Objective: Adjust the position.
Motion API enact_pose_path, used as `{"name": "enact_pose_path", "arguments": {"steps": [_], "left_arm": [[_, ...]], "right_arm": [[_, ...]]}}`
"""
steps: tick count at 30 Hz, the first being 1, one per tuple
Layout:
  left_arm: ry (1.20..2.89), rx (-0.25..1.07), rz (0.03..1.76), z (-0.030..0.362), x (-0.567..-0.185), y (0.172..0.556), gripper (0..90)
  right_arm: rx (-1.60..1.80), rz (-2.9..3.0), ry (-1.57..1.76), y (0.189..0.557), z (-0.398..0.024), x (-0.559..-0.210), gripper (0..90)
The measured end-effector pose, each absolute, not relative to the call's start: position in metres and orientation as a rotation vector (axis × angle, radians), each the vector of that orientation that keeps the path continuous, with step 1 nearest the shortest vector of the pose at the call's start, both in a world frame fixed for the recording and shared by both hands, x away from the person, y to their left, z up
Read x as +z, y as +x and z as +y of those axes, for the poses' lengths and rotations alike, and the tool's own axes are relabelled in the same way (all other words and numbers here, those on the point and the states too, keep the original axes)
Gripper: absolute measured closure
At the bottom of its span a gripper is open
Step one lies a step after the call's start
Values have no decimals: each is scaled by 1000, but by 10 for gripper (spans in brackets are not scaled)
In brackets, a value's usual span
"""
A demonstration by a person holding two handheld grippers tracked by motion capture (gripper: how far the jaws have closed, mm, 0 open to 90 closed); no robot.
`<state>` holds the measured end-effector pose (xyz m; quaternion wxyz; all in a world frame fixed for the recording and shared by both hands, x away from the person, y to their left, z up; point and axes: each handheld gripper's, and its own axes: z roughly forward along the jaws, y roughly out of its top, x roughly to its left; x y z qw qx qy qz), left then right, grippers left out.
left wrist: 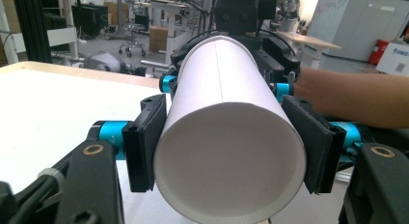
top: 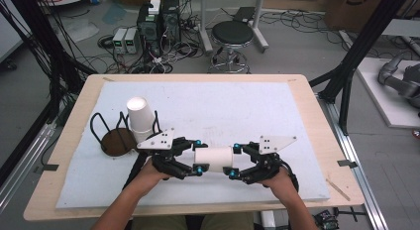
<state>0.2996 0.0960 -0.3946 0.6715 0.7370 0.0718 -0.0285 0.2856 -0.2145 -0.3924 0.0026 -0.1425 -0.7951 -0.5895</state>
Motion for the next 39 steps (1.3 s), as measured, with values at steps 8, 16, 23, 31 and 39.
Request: {"name": "enact_pose_path", "arguments": {"steps": [8,16,23,31,39], "left_arm": [[1693,-33,187,94,-394,297,314],[1723,-19,238,93,-392,295,143],[1765,14,239,98,-386,296,139],[1892,63,235,100,-373,298,139],[1999,57,197,88,-365,302,143]], "right_arm": [[-1836,-2516,-445,286,-215,-392,309],[-1837,-2527,-450,286,-217,-391,310],[-1822,-2557,-454,287,-222,-386,310],[-1697,-2717,-454,291,-225,-370,309],[-1408,-2947,-372,296,-208,-349,308]]}}
